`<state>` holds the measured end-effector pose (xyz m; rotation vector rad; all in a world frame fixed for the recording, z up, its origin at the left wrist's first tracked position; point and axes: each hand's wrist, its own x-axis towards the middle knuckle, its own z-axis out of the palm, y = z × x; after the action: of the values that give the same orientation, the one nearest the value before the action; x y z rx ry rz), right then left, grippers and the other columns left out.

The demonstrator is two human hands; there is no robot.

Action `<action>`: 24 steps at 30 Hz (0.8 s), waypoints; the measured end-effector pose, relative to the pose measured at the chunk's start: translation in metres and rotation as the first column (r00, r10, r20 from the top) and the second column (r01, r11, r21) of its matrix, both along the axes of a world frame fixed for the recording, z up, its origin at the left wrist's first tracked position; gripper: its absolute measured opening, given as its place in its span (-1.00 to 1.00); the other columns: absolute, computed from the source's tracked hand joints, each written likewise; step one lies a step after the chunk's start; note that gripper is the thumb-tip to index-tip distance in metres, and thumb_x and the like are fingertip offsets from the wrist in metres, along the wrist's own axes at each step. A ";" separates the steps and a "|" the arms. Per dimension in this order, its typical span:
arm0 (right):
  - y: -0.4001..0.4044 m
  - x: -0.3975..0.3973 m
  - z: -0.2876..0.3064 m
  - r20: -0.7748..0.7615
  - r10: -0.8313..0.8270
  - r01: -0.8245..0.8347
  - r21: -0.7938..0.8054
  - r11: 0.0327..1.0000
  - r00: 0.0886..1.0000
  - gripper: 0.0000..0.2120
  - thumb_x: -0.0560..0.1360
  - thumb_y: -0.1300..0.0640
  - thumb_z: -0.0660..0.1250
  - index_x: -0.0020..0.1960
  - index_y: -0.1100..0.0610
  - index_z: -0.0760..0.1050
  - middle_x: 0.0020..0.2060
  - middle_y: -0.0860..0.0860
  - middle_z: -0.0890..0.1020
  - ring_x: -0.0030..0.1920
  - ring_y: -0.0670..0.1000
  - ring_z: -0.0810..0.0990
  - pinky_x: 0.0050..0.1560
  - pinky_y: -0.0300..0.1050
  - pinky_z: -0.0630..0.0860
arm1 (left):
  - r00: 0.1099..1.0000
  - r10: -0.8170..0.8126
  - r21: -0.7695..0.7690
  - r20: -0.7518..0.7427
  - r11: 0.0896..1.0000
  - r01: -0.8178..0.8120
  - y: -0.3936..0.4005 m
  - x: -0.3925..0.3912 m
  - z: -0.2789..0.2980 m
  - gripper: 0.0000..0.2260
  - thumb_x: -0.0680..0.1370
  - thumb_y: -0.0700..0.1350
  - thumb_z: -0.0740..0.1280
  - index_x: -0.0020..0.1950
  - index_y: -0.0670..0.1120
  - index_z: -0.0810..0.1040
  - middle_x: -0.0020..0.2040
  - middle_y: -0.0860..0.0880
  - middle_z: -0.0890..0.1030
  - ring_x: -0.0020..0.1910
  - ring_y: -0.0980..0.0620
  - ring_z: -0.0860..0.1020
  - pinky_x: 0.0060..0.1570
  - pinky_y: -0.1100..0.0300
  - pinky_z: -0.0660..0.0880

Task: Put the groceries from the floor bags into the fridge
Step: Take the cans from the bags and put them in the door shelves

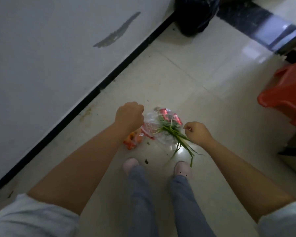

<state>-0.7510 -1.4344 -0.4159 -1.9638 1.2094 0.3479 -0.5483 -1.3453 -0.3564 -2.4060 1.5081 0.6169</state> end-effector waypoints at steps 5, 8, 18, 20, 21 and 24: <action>-0.008 0.012 -0.129 -0.054 -0.142 0.143 0.024 0.989 0.988 -0.77 0.47 0.33 0.20 0.05 0.32 0.57 0.02 0.30 0.62 0.05 0.24 0.56 0.05 -0.03 0.45 | 0.989 -0.098 0.066 -0.113 0.992 0.106 -0.037 0.013 -0.138 -0.70 0.58 -0.14 0.17 0.28 -0.18 0.46 0.24 -0.16 0.49 0.24 -0.15 0.45 0.15 0.04 0.43; -0.012 0.013 -0.216 -0.099 -0.170 0.172 0.008 0.985 0.980 -0.77 0.49 0.29 0.20 0.04 0.31 0.57 0.03 0.29 0.62 0.06 0.24 0.56 0.03 -0.04 0.46 | 0.970 -0.133 0.143 -0.205 0.976 0.164 -0.042 0.012 -0.232 -0.66 0.56 -0.06 0.23 0.30 -0.14 0.43 0.26 -0.15 0.47 0.27 -0.14 0.43 0.19 0.02 0.41; -0.012 0.023 -0.465 -0.201 0.111 -0.164 -0.268 0.949 0.973 -0.63 0.49 0.16 0.21 0.26 0.27 0.40 0.18 0.27 0.50 0.14 0.29 0.50 0.06 0.10 0.50 | 0.928 -0.367 0.168 -0.062 0.913 0.372 -0.055 0.022 -0.491 -0.66 0.54 -0.01 0.24 0.25 -0.14 0.39 0.23 -0.14 0.45 0.25 -0.13 0.40 0.14 0.05 0.40; -0.009 0.027 -0.495 -0.116 0.056 -0.103 -0.458 0.883 0.992 -0.63 0.39 0.15 0.27 0.13 0.32 0.49 -0.01 0.30 0.59 -0.05 0.31 0.60 -0.15 0.09 0.58 | 0.902 -0.428 0.123 -0.052 0.894 0.431 -0.063 0.023 -0.520 -0.66 0.52 -0.03 0.28 0.24 -0.14 0.41 0.19 -0.15 0.48 0.21 -0.13 0.43 0.09 0.05 0.41; -0.008 0.028 -0.508 -0.103 0.012 -0.063 -0.515 0.855 0.995 -0.63 0.34 0.13 0.36 0.08 0.32 0.52 -0.08 0.29 0.61 -0.12 0.30 0.61 -0.21 0.07 0.58 | 0.882 -0.471 0.070 -0.025 0.879 0.471 -0.066 0.025 -0.532 -0.69 0.46 -0.07 0.36 0.16 -0.16 0.48 0.10 -0.17 0.53 0.12 -0.15 0.50 -0.01 0.06 0.45; -0.002 0.032 -0.529 -0.078 -0.089 0.023 -0.612 0.791 0.993 -0.66 0.25 0.05 0.47 -0.07 0.24 0.57 -0.23 0.20 0.62 -0.22 0.21 0.61 -0.26 0.01 0.53 | 0.871 -0.491 -0.078 0.015 0.868 0.491 -0.069 0.032 -0.549 -0.72 0.07 -0.24 0.59 -0.33 -0.20 0.57 -0.37 -0.18 0.58 -0.39 -0.15 0.59 -0.48 0.18 0.48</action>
<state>-0.7194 -1.4369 -0.9447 -2.4707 1.5876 0.0114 -0.5158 -1.4148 -0.9056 -1.9366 2.0756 0.4520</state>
